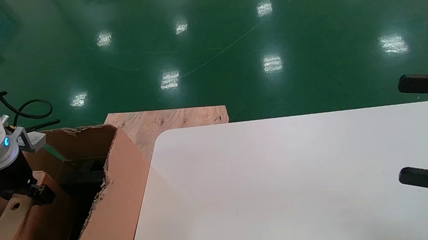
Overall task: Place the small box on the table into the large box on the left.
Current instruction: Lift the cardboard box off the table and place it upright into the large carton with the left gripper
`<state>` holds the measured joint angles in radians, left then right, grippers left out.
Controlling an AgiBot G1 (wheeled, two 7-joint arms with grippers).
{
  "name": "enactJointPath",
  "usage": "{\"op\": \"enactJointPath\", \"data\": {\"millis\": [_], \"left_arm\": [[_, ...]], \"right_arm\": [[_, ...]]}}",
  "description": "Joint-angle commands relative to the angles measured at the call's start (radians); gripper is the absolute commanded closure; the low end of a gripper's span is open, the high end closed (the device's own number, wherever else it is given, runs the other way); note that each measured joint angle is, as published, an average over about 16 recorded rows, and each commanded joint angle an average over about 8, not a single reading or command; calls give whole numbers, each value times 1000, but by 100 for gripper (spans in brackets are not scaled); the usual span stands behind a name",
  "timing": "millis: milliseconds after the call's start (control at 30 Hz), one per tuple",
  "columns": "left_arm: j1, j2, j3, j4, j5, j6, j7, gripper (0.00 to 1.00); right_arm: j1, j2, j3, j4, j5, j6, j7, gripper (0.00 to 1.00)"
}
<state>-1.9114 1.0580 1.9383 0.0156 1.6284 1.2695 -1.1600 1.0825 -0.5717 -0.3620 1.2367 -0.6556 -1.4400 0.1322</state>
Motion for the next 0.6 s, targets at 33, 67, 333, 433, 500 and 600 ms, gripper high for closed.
{"op": "enactJointPath", "data": {"millis": [33, 67, 333, 433, 500, 600], "left_arm": [[5, -2, 0, -1, 1, -7, -3, 100], [5, -4, 1, 0, 1, -13, -5, 100], [14, -18, 0, -1, -1, -59, -19, 100], [17, -25, -2, -3, -3, -74, -21, 100], [19, -29, -3, -4, -4, -84, -21, 100], [24, -34, -4, -8, -7, -96, -20, 100]], "right_arm": [[0, 0, 0, 0, 0, 0, 0, 0], [0, 0, 0, 0, 0, 0, 0, 0], [0, 0, 0, 0, 0, 0, 0, 0], [0, 0, 0, 0, 0, 0, 0, 0], [0, 0, 0, 0, 0, 0, 0, 0], [0, 0, 0, 0, 0, 0, 0, 0]]}}
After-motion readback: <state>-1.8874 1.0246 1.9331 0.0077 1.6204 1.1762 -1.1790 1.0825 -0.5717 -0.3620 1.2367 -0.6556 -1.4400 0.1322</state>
